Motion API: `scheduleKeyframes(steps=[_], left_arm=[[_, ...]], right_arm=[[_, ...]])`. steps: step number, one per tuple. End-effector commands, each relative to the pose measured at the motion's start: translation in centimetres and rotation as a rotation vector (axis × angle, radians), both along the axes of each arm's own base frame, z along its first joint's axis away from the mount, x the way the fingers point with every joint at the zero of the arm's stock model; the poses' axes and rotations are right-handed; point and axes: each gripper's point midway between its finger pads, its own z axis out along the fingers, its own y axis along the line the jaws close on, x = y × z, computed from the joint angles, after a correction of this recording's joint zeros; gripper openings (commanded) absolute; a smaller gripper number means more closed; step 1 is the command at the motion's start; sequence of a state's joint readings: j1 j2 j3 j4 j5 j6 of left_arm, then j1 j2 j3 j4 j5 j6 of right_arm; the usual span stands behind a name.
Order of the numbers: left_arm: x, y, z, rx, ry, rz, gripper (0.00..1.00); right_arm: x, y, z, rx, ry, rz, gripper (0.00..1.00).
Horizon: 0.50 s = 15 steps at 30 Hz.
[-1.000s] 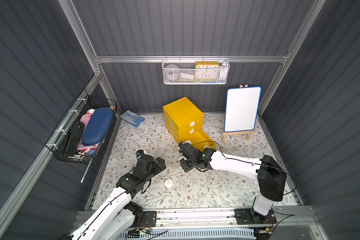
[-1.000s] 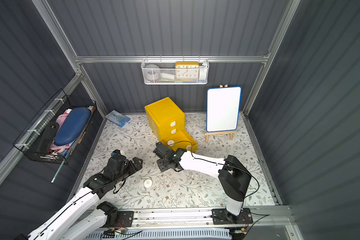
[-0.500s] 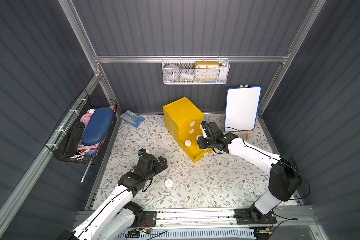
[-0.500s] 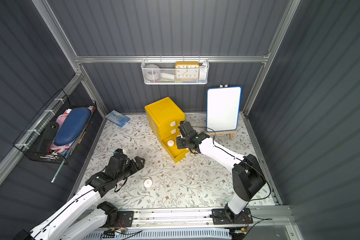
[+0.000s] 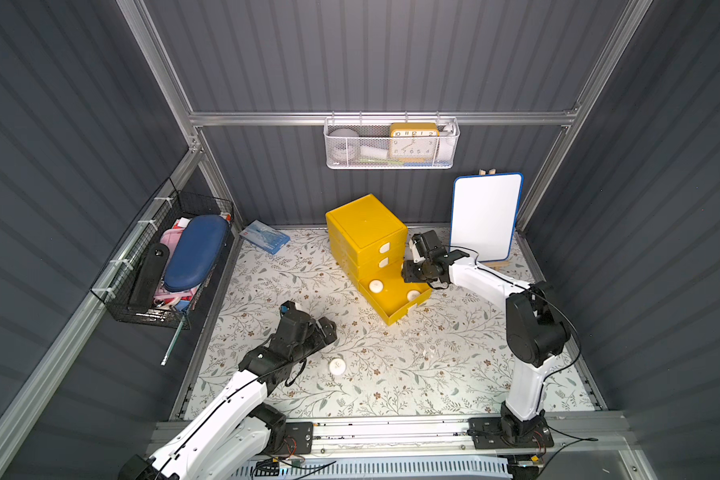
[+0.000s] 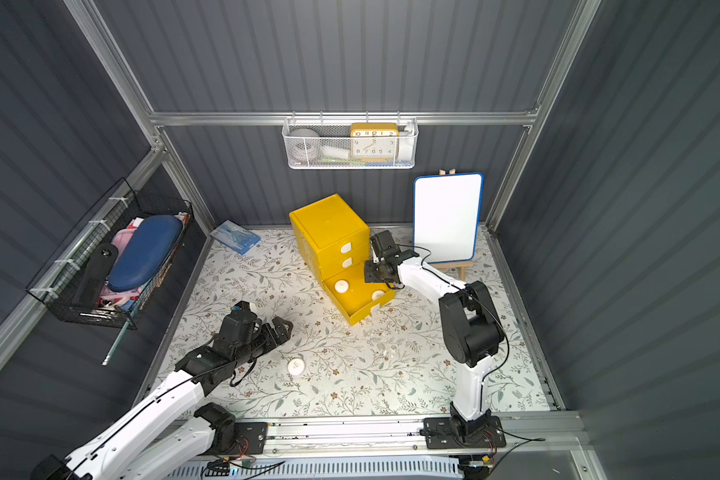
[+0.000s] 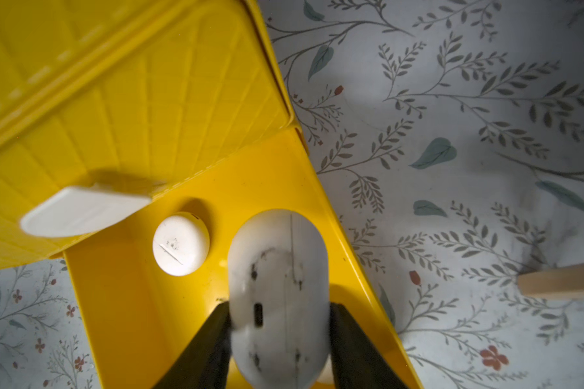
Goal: Put the bluetooth earphones in the drawer according to color
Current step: Place the bluetooth earphone in the drawer.
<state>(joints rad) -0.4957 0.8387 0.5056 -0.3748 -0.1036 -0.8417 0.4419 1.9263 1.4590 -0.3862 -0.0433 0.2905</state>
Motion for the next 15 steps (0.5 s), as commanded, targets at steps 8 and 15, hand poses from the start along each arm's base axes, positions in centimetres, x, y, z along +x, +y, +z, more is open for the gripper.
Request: scheduleKeyframes(steps=[8,15], left_arm=[[-0.2,-0.3,-2.0,0.046,0.056,-0.056,0.99],[-1.5,-1.0,-3.7,0.064,0.124,-0.118,0.99]], right_arm=[[-0.7,1.0,4.3,0.084,-0.044,0.046,0.71],[-4.5,0.7,6.9,0.149,-0.067,0.081,0.81]])
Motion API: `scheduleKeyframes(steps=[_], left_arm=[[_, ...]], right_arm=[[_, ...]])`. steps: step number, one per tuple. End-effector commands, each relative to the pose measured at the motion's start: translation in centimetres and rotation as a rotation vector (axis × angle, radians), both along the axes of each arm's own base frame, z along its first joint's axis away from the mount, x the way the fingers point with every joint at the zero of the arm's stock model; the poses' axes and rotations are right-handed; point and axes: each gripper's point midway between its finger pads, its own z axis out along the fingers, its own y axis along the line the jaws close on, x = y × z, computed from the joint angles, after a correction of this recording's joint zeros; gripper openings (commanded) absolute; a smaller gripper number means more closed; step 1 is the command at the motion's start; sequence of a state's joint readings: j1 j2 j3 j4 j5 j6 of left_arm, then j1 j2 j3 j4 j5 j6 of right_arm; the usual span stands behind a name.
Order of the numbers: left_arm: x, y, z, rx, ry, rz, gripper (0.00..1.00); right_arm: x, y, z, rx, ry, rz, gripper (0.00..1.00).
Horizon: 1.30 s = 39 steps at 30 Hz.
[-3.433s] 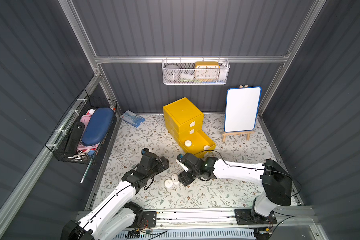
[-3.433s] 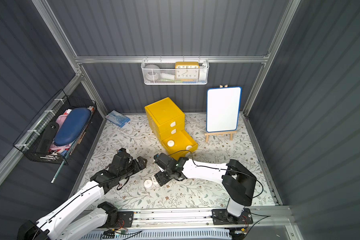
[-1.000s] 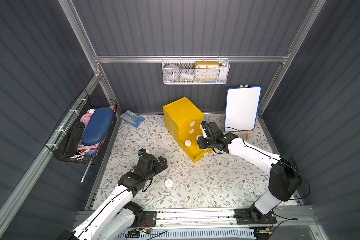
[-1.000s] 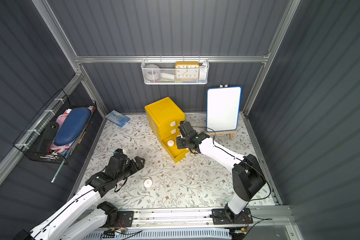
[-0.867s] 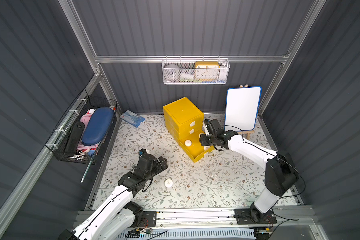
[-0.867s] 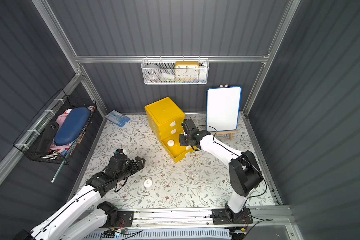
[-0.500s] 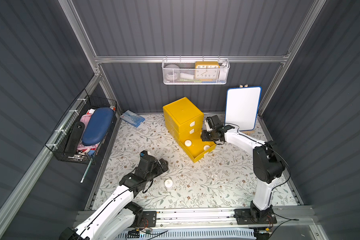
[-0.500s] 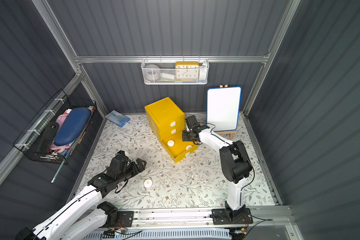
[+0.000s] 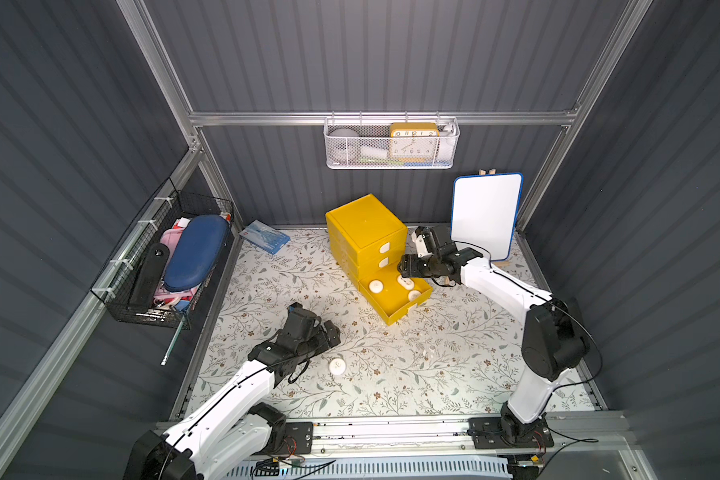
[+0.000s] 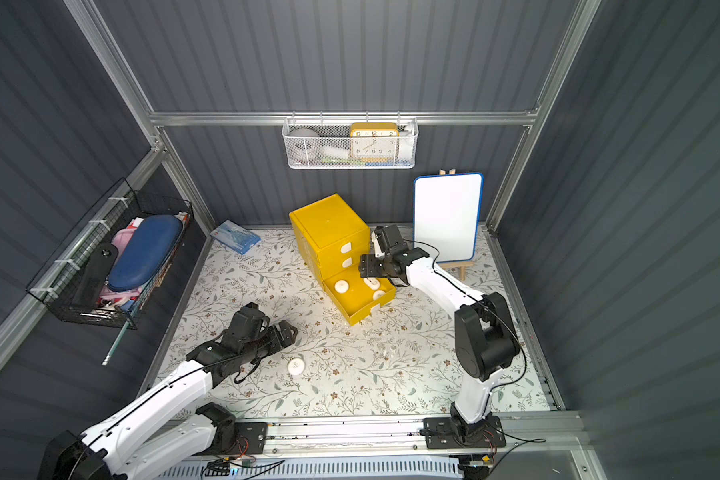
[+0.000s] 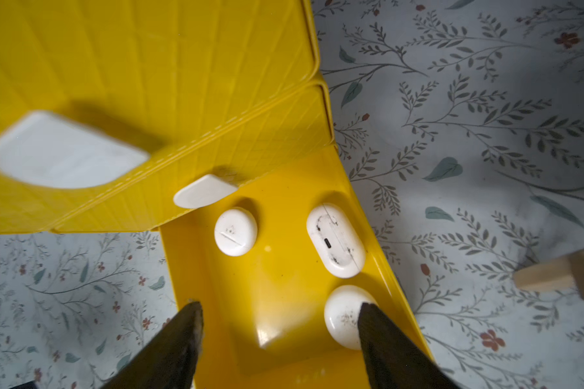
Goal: Put the bluetooth earphones in the drawer according to color
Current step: Place the bluetooth earphone in the drawer, then pick up the Bluetooth earphone from the center of the board.
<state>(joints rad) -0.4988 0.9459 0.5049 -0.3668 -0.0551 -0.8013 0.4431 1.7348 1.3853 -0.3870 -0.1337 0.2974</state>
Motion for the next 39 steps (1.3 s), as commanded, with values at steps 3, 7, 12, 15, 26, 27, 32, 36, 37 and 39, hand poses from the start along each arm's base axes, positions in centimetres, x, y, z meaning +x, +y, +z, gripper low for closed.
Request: scheduleKeyframes(steps=[3,7,12,15,26,27,32,36,37,39], left_arm=[[-1.5,-0.8,-2.0,0.042,0.063,-0.081,0.99],[-2.4,-2.2,-3.2,0.094,0.114,-0.117,0.99],[-4.0,-3.0,-5.2,0.21,0.2,-0.126,0.99],[-4.9,-3.2,-6.2,0.276,0.243,-0.125,0.99],[-6.9,-3.4,-8.2,0.498,0.361,-0.099,0.77],[-7.1,-3.4,-8.3,0.511,0.369,-0.099,0.76],[-7.9,-4.2,-8.9,0.521,0.387,-0.117,0.66],[-8.0,-5.4,-8.6,0.498,0.374,-0.135,0.54],[-7.9,-5.6,-8.4,0.493,0.369,-0.138,0.52],[-7.6,-6.1,-7.9,0.472,0.351,-0.14,0.49]], right_arm=[[-3.9,-0.1,1.4,0.05,-0.006,0.043,0.86],[-6.5,-1.1,1.9,0.067,-0.021,0.044,0.96],[-9.4,-2.9,2.3,0.067,-0.045,0.03,0.99],[-10.7,-4.2,2.5,0.054,-0.075,0.005,0.99],[-12.9,-6.7,3.1,0.043,-0.158,-0.043,0.99],[-13.0,-6.8,3.0,0.039,-0.157,-0.043,0.99],[-13.3,-6.9,2.5,0.038,-0.15,-0.043,0.99],[-13.5,-7.0,2.6,0.039,-0.154,-0.045,0.99],[-13.5,-7.1,2.6,0.039,-0.157,-0.046,0.99],[-13.7,-7.1,2.6,0.039,-0.16,-0.047,0.99]])
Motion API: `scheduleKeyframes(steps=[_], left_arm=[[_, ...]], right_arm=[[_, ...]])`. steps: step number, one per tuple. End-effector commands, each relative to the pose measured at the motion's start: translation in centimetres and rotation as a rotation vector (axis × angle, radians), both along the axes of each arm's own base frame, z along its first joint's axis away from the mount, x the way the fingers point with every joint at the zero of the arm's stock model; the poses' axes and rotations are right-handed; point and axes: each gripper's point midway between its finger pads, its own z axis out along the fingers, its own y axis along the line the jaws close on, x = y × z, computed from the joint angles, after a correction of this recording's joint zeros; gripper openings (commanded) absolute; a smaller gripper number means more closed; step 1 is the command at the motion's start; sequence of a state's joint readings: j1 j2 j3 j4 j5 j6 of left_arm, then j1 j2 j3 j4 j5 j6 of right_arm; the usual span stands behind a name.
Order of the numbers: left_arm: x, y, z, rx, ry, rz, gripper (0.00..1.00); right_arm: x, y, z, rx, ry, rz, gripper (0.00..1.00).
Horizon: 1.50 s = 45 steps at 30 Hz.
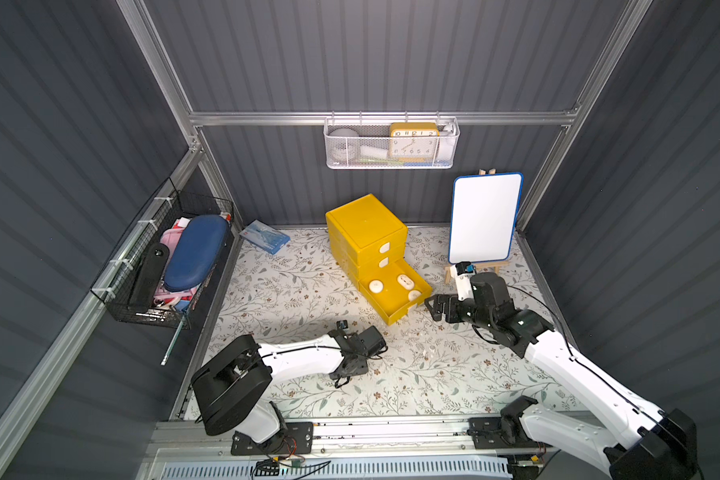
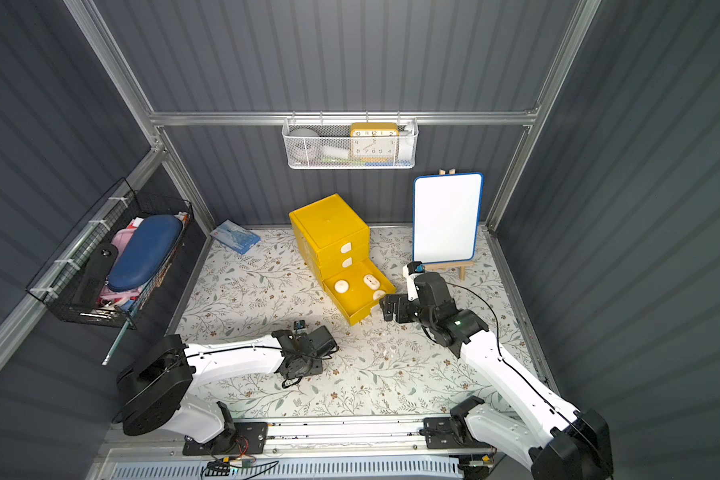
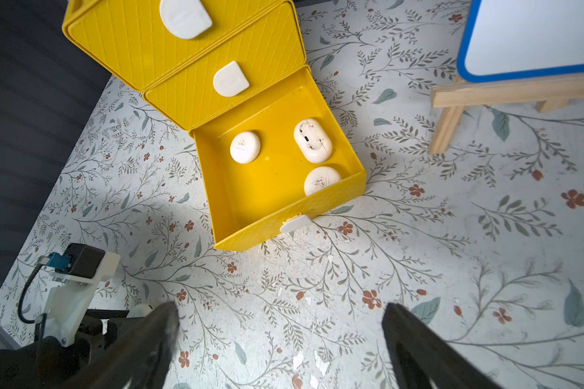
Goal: Put the bluetooth earphones in the drawer according to color
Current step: Pick up the Bluetooth earphone from the center of the board, then place the bluetooth earphone in the drawer.
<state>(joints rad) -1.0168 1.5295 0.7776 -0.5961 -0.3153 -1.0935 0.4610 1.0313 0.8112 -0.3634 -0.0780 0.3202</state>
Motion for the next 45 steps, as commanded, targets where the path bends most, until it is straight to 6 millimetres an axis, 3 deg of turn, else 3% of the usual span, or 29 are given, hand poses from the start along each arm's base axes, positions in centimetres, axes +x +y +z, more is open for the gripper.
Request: scheduleKeyframes(steps=[1,7,13,19,24,33,41,45], left_arm=[[-1.3,0.6,-0.5,0.031,0.056,-0.002,0.47],[0.4,-1.0,1.6,-0.013,-0.013,-0.022,0.45],[3.3,-4.0,4.9,-0.044,-0.114,-0.086,0.46],[7.9,-7.1,8.4,-0.005,-0.245,-0.149,0.47],[13.1,-10.0,10.7,0.005,-0.33,-0.187,0.47],[20.7,-12.9,10.6,0.034,-0.405,-0.227,0.47],[24.4,-14.9,9.0,0.056,-0.43,-0.251,0.48],[25.6,-14.9,8.3,0.068,-0.411,-0.233,0.56]], right_arm=[[-0.2,-0.4,0.1,-0.007,-0.014,-0.011,0.99],[-0.6,-0.7,-0.2,-0.009,-0.012,-0.019,0.99],[-1.2,-1.2,-1.3,-0.011,0.008,-0.037,0.99],[-2.0,-1.7,-2.6,-0.005,0.028,-0.05,0.99],[-2.8,-2.2,-3.3,-0.005,0.035,-0.066,0.99],[-3.7,-2.0,-4.6,0.039,0.062,-0.065,0.99],[-4.2,-1.4,-6.1,0.068,0.119,-0.053,0.99],[-4.5,-1.3,-6.6,0.074,0.144,-0.047,0.99]])
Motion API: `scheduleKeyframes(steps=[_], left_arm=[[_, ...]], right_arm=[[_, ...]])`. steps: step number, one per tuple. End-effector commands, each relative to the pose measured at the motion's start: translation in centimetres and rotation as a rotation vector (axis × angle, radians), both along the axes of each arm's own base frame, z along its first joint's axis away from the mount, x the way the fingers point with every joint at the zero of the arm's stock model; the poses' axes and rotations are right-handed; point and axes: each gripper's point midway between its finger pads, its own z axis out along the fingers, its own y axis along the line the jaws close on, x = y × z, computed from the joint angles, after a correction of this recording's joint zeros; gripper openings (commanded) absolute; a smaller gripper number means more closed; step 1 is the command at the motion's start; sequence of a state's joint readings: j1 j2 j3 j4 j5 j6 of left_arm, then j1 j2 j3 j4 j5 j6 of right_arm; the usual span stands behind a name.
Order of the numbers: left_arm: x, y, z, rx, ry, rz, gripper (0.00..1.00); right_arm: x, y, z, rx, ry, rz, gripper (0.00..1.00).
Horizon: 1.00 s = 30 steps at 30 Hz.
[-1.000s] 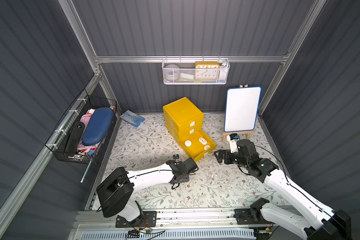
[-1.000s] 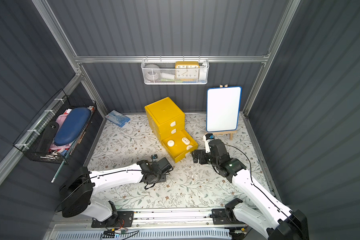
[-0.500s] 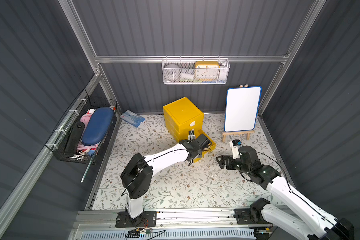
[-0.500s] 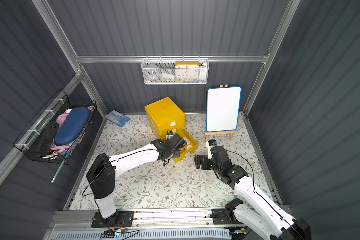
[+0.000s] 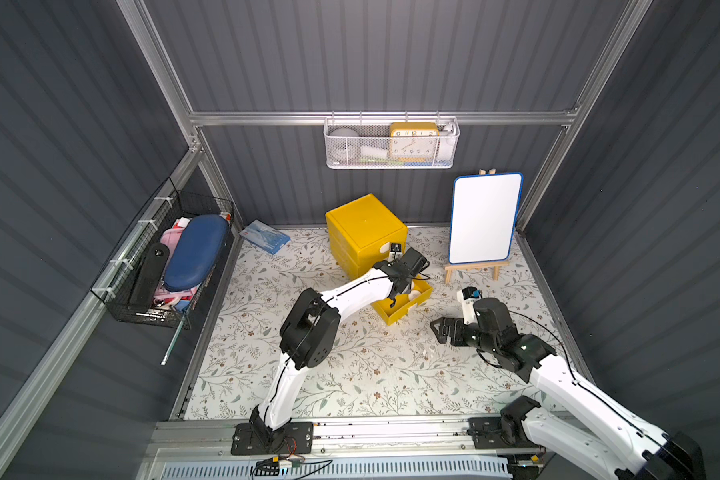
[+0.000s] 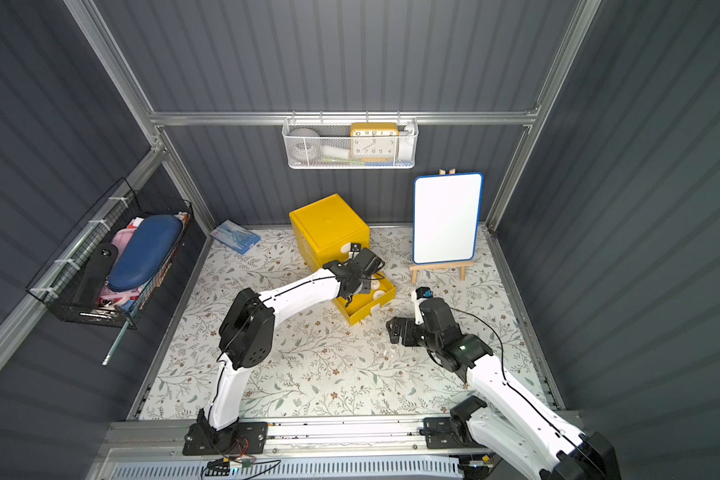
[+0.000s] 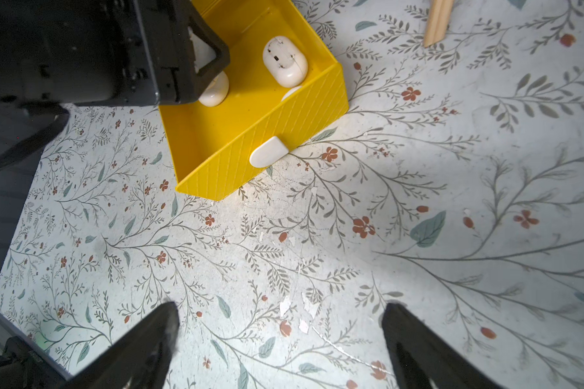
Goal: Put the bluetooth earphones in the drawer according to color
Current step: Place the bluetooth earphone in the drawer, then close the drawer in the storage box.
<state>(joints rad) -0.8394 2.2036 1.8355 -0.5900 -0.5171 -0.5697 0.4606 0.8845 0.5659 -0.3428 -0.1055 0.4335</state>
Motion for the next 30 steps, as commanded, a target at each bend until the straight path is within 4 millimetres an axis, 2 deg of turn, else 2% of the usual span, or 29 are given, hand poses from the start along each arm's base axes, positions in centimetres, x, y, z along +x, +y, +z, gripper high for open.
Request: scheduleKeyframes(steps=[1,3,7,18,22,26,30], left_arm=[[1.1,0.5,0.3,0.028,0.0,0.009,0.6],[1.0,0.8,1.3,0.025,-0.001,0.031,0.74],[-0.1,0.8,4.1,-0.046,-0.005,0.015,0.92],[-2.5,1.4,15.3,-0.228,-0.141,-0.101,0.99],[-1.6,2.7,18.3,-0.237,-0.202,-0.098,0.99],[0.7,4.7,20.2,-0.259,-0.236,-0.079,0.99],[3.8,6.8,21.8,-0.267,-0.276,-0.069,0.99]], right_arm=[[-0.3,0.3,-0.5,0.022,0.02,0.008,0.99],[-0.5,0.3,-0.7,0.019,0.028,0.009,0.99],[-0.6,0.0,-1.0,0.016,0.027,-0.003,0.99],[-1.0,-0.3,-1.9,0.021,0.045,-0.023,0.99],[-0.7,-0.8,-2.0,0.015,0.042,-0.064,0.99],[-0.1,-1.1,-1.7,0.026,0.004,-0.095,0.99],[0.9,-2.1,-1.7,0.039,-0.042,-0.194,0.99]])
